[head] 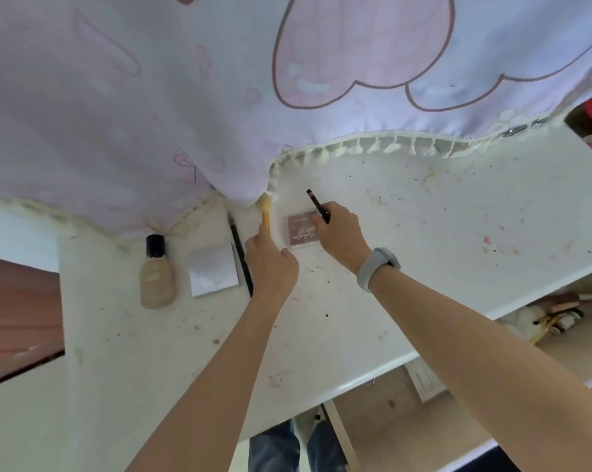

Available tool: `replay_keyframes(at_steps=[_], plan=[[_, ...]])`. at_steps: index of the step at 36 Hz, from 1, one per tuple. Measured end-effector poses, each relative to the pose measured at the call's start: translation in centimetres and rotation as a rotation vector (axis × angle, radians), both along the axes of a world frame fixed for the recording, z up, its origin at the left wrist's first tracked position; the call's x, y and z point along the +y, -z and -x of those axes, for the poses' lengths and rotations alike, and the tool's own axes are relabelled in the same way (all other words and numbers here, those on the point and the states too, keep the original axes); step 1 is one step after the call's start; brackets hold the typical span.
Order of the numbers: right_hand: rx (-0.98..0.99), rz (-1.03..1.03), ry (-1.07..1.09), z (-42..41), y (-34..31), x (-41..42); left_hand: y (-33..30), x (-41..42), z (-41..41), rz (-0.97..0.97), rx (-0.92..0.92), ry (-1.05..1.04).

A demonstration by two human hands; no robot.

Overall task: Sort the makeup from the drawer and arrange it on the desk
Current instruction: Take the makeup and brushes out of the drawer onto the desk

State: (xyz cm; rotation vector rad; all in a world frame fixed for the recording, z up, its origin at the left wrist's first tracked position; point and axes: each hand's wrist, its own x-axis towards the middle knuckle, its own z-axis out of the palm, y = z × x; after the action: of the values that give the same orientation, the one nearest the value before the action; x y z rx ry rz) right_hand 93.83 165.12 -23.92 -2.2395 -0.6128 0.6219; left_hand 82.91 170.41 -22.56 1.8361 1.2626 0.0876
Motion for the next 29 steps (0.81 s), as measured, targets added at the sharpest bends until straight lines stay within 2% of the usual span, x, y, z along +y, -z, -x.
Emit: replay_keyframes(at_steps=[5, 11, 14, 21, 24, 29], plan=[[0.005, -0.048, -0.054, 0.3, -0.2, 0.5, 0.0, -0.1, 0.2, -0.093, 0.04, -0.031], [-0.006, -0.038, -0.117, 0.1, -0.6, -1.3, 0.4, -1.2, 1.5, -0.299, 0.147, 0.15], [-0.078, 0.0, -0.198, 0.1, -0.6, -1.9, 0.6, -1.5, 1.5, -0.291, 0.133, 0.222], [-0.208, 0.086, -0.425, 0.1, -0.2, -3.2, 0.3, -1.2, 0.9, -0.237, 0.046, 0.236], [-0.176, 0.06, -0.414, -0.1, -0.5, -3.7, 0.1, -1.2, 0.9, -0.243, 0.033, 0.229], [-0.12, -0.043, -0.294, 0.1, -1.7, -6.4, -0.9, -3.7, 1.7, -0.36, 0.015, 0.248]])
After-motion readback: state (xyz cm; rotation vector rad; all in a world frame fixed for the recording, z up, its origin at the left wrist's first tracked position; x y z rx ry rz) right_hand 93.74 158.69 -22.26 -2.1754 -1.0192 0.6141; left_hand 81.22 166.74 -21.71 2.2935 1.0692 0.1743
